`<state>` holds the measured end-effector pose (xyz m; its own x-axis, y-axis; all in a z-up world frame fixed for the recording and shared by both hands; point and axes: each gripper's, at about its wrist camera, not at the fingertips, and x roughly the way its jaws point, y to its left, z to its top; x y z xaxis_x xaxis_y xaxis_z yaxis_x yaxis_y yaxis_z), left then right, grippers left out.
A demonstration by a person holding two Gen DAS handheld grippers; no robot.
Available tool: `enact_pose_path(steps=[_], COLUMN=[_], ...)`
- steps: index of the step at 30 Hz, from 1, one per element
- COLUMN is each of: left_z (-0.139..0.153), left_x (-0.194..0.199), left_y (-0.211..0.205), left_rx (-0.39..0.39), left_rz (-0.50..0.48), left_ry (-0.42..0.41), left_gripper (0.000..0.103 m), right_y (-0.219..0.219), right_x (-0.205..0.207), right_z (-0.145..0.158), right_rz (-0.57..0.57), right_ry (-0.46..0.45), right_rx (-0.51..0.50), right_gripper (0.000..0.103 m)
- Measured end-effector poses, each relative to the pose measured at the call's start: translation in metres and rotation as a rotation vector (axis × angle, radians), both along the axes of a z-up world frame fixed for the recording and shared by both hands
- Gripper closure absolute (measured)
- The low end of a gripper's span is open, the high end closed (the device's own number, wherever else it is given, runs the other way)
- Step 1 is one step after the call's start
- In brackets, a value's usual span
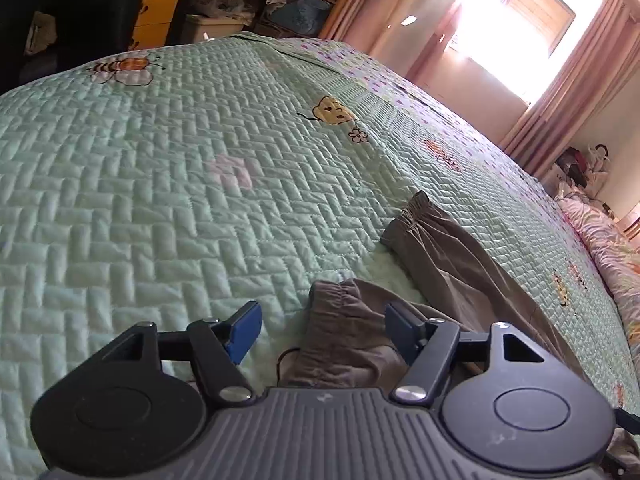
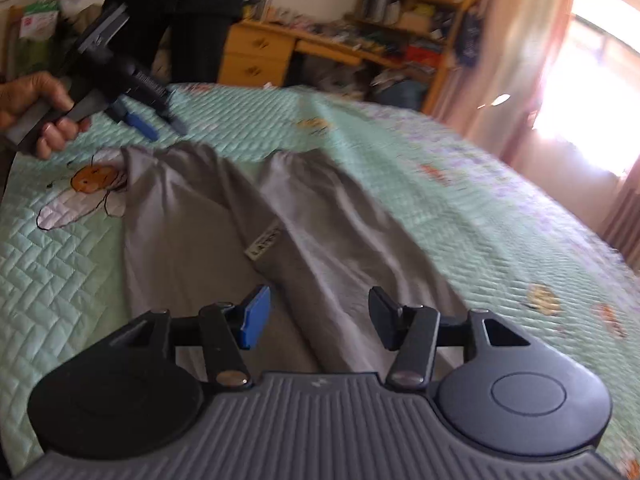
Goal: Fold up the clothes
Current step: 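Grasp the elastic waistband with the left tool and lift it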
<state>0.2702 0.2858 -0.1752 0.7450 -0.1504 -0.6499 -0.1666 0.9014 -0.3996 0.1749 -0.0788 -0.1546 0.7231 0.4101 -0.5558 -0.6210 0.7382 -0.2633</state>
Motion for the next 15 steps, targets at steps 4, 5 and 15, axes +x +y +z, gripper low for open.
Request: enact_pose_path(steps=[4, 5, 15], left_z=[-0.005, -0.007, -0.010], left_x=[0.011, 0.014, 0.030], left_y=[-0.006, -0.007, -0.019], left_rx=[0.011, 0.010, 0.076], left_rz=[-0.027, -0.034, -0.071], left_ry=[0.012, 0.017, 0.054], left_gripper=[0.029, 0.029, 0.081], right_y=[0.006, 0.007, 0.002], right_x=[0.027, 0.032, 0.035], right_z=[-0.023, -0.027, -0.033], right_rz=[0.004, 0.005, -0.022], right_ry=[0.022, 0.043, 0.022], right_rx=[-0.034, -0.039, -0.040], right_gripper=[0.065, 0.072, 0.103])
